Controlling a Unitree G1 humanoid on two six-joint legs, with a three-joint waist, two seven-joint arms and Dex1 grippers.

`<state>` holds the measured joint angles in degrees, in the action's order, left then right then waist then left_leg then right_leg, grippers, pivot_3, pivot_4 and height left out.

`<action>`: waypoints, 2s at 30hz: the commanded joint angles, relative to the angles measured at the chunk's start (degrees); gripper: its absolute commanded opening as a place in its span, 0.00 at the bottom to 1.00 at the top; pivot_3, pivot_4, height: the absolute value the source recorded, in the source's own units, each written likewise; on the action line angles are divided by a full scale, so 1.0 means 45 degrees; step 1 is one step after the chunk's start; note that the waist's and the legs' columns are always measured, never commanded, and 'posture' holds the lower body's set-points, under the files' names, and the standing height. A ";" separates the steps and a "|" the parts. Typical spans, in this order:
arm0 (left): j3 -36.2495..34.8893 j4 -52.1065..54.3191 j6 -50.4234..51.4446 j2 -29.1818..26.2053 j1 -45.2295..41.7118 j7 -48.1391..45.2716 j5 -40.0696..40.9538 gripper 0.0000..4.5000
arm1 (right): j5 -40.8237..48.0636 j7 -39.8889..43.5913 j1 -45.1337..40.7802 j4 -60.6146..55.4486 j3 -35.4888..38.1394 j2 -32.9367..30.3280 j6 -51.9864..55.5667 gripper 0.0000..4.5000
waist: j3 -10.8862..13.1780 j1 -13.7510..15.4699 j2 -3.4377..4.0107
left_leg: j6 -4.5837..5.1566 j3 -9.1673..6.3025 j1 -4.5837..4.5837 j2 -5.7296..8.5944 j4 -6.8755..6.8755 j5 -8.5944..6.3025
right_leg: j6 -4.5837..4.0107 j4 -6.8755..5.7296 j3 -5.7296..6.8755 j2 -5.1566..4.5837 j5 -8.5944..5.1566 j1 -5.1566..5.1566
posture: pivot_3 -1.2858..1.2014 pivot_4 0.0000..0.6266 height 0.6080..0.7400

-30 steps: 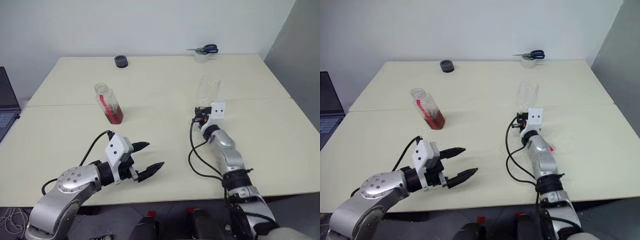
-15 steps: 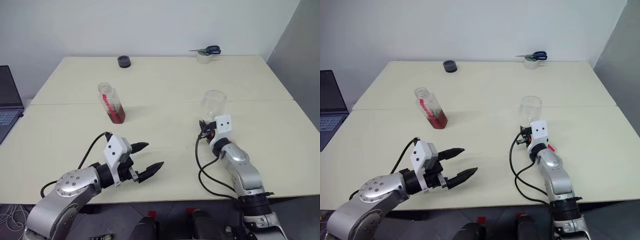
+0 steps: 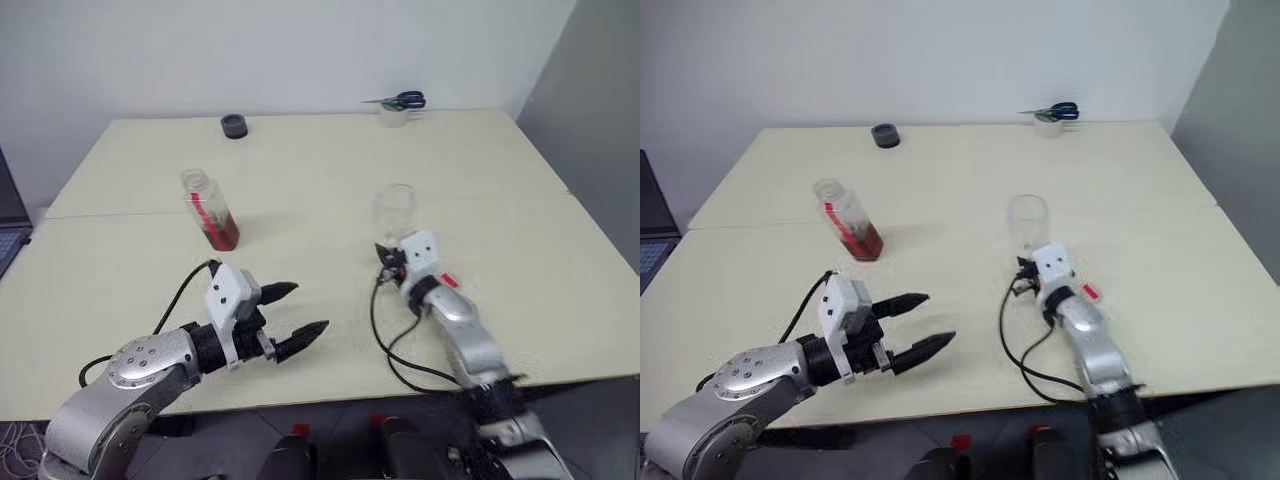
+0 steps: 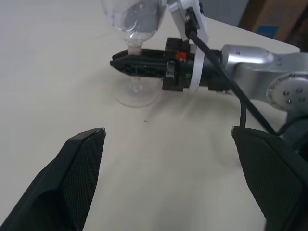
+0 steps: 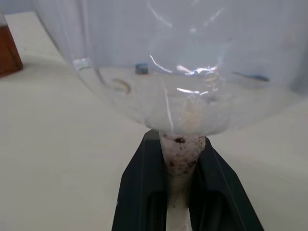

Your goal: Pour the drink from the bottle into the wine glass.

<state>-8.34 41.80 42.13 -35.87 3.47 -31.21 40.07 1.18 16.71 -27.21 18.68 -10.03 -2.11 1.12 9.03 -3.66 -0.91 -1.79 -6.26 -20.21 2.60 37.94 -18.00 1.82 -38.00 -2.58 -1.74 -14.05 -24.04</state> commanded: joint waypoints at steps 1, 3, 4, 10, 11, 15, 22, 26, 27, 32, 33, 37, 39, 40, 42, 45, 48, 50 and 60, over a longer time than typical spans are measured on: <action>-0.1228 0.0268 0.0219 0.0280 0.0187 0.1218 0.0168 1.00 | -0.0242 -0.0174 -0.2099 0.3069 -0.0018 0.0899 -0.2173 0.05 | 0.0005 -0.0028 -0.0001 | -0.0002 -0.0007 -0.0003 -0.0015 -0.0002 0.0000 | -0.0018 0.0002 0.0006 0.0017 0.0010 -0.0002 | 0.52 0.24 1.00; -0.1898 0.0516 0.0316 0.0391 0.0726 0.1745 0.0111 1.00 | -0.0277 -0.0263 -0.3653 0.5532 0.0179 0.1496 -0.3172 0.05 | 0.0008 -0.0046 0.0002 | -0.0008 -0.0011 -0.0003 -0.0054 -0.0005 -0.0002 | -0.0046 0.0000 0.0008 0.0067 0.0027 -0.0011 | 0.52 0.24 1.00; -0.2066 0.0607 0.0344 0.0404 0.0898 0.1877 0.0102 1.00 | -0.0290 -0.0271 -0.4148 0.6408 0.0267 0.1658 -0.3582 0.05 | 0.0009 -0.0043 0.0004 | -0.0012 -0.0010 -0.0003 -0.0070 -0.0010 -0.0004 | -0.0055 -0.0001 0.0004 0.0082 0.0031 -0.0020 | 0.52 0.24 1.00; -0.3177 0.1459 0.0152 0.0888 0.2747 0.2567 0.0312 1.00 | -0.0506 -0.0286 -0.6144 1.0190 0.0594 0.2557 -0.5084 0.05 | 0.0009 0.0132 0.0005 | -0.0049 -0.0028 -0.0038 -0.0060 -0.0003 -0.0026 | -0.0065 0.0048 0.0018 0.0079 0.0026 -0.0018 | 0.52 0.24 1.00; -0.3325 0.1497 0.0035 0.0977 0.2998 0.2584 0.0257 1.00 | -0.0672 -0.0340 -0.6249 1.0525 0.0519 0.2644 -0.5286 0.05 | 0.0009 0.0137 0.0005 | -0.0049 -0.0021 -0.0045 -0.0058 0.0000 -0.0026 | -0.0063 0.0060 0.0014 0.0079 0.0027 -0.0020 | 0.52 0.24 1.00; -0.3730 0.1574 -0.0788 0.1316 0.4059 0.2429 -0.0244 1.00 | -0.1294 -0.0891 -0.6445 1.1450 0.0189 0.3236 -0.5744 0.05 | 0.0011 0.0128 0.0014 | -0.0049 -0.0023 -0.0035 -0.0068 -0.0002 -0.0027 | -0.0065 0.0041 0.0016 0.0079 0.0026 -0.0020 | 0.52 0.24 1.00; -0.3497 0.1374 -0.1325 0.1447 0.4101 0.2524 -0.0562 1.00 | -0.1537 -0.1051 -0.6499 1.1797 0.0117 0.3682 -0.5853 0.05 | 0.0010 0.0163 0.0014 | -0.0049 -0.0030 -0.0008 -0.0065 0.0002 -0.0026 | -0.0070 0.0010 0.0021 0.0088 0.0023 -0.0001 | 0.52 0.24 1.00; -0.3390 0.1276 -0.1467 0.1456 0.4120 0.2475 -0.0691 1.00 | -0.1561 -0.1051 -0.6479 1.1786 0.0209 0.3693 -0.5794 0.05 | 0.0010 0.0162 0.0014 | -0.0050 -0.0027 -0.0002 -0.0067 0.0000 -0.0026 | -0.0070 0.0007 0.0017 0.0090 0.0023 -0.0002 | 0.52 0.24 1.00; -0.3357 0.1255 -0.1446 0.1428 0.4048 0.2471 -0.0672 1.00 | -0.1547 -0.1067 -0.6534 1.1791 0.0248 0.3659 -0.5747 0.05 | 0.0010 0.0162 0.0015 | -0.0050 -0.0027 -0.0002 -0.0067 0.0000 -0.0025 | -0.0070 0.0007 0.0017 0.0090 0.0023 -0.0002 | 0.52 0.24 1.00; -0.3087 0.0938 -0.1317 0.1254 0.3500 0.2459 -0.0742 1.00 | -0.1566 -0.0985 -0.6811 1.1808 0.0296 0.3429 -0.5648 0.05 | 0.0010 0.0159 0.0014 | -0.0049 -0.0032 -0.0001 -0.0068 0.0000 -0.0026 | -0.0071 0.0006 0.0021 0.0091 0.0023 -0.0001 | 0.52 0.24 1.00; -0.3055 0.0896 -0.1363 0.1246 0.3510 0.2398 -0.0799 1.00 | -0.1539 -0.0948 -0.6822 1.1785 0.0318 0.3396 -0.5654 0.05 | 0.0010 0.0155 0.0016 | -0.0049 -0.0029 0.0002 -0.0068 0.0000 -0.0026 | -0.0071 0.0004 0.0019 0.0093 0.0023 0.0000 | 0.52 0.24 1.00; -0.3094 0.0513 -0.1503 0.1219 0.3350 0.2185 -0.0927 1.00 | -0.1572 -0.0953 -0.6826 1.1739 0.0299 0.3331 -0.5690 0.05 | 0.0012 0.0150 0.0018 | -0.0050 -0.0028 0.0002 -0.0068 -0.0003 -0.0026 | -0.0071 0.0006 0.0018 0.0095 0.0023 -0.0002 | 0.52 0.24 1.00; -0.3105 0.0363 -0.1624 0.1220 0.3350 0.2064 -0.1001 1.00 | -0.1591 -0.0970 -0.6816 1.1727 0.0281 0.3353 -0.5689 0.05 | 0.0012 0.0150 0.0018 | -0.0049 -0.0027 0.0002 -0.0067 -0.0003 -0.0026 | -0.0071 0.0005 0.0017 0.0095 0.0023 -0.0002 | 0.52 0.24 1.00; -0.3103 0.0306 -0.1718 0.1242 0.3418 0.1990 -0.1051 1.00 | -0.1575 -0.0956 -0.6795 1.1714 0.0287 0.3371 -0.5689 0.05 | 0.0013 0.0149 0.0019 | -0.0049 -0.0028 0.0003 -0.0068 -0.0003 -0.0026 | -0.0071 0.0005 0.0016 0.0095 0.0023 -0.0001 | 0.52 0.24 1.00; -0.3103 0.0259 -0.1827 0.1270 0.3493 0.1899 -0.1112 1.00 | -0.1553 -0.0936 -0.6761 1.1696 0.0298 0.3390 -0.5693 0.05 | 0.0013 0.0150 0.0019 | -0.0050 -0.0027 0.0003 -0.0068 -0.0004 -0.0026 | -0.0071 0.0005 0.0017 0.0095 0.0023 -0.0002 | 0.52 0.24 1.00; -0.3080 0.0335 -0.1781 0.1263 0.3432 0.1941 -0.1103 1.00 | -0.1553 -0.0931 -0.6702 1.1697 0.0296 0.3378 -0.5714 0.21 | 0.0013 0.0149 0.0018 | -0.0050 -0.0027 0.0002 -0.0068 -0.0004 -0.0026 | -0.0071 0.0006 0.0016 0.0094 0.0023 -0.0002 | 0.52 0.24 1.00; -0.3042 0.0472 -0.1651 0.1242 0.3319 0.2059 -0.1050 1.00 | -0.1411 -0.0956 -0.6656 1.1728 0.0446 0.3361 -0.5608 0.41 | 0.0017 0.0118 0.0023 | -0.0049 -0.0026 0.0000 -0.0072 -0.0004 -0.0026 | -0.0071 0.0005 0.0014 0.0094 0.0023 -0.0006 | 0.52 0.24 1.00; -0.3034 0.0544 -0.1527 0.1200 0.3181 0.2143 -0.0993 1.00 | -0.1064 -0.0970 -0.6665 1.1764 0.0806 0.3362 -0.5397 0.57 | 0.0017 0.0108 0.0023 | -0.0050 -0.0025 -0.0005 -0.0075 -0.0005 -0.0026 | -0.0071 0.0005 0.0014 0.0094 0.0023 -0.0011 | 0.52 0.24 1.00; -0.2976 0.0678 -0.1005 0.1099 0.2591 0.2375 -0.0900 1.00 | -0.1174 -0.1016 -0.6494 1.1651 0.1087 0.3084 -0.5494 0.99 | 0.0019 0.0078 0.0025 | -0.0049 -0.0026 -0.0005 -0.0077 -0.0009 -0.0026 | -0.0071 0.0007 0.0013 0.0094 0.0023 -0.0012 | 0.52 0.24 1.00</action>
<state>-21.73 42.47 37.46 -30.14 15.63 -20.72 35.53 -4.26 12.20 -55.84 72.45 -5.63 7.98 -22.55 9.12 -3.31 -0.79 -2.01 -6.38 -20.23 2.25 37.90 -18.11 1.50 -37.97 -2.52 -1.31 -13.95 -24.09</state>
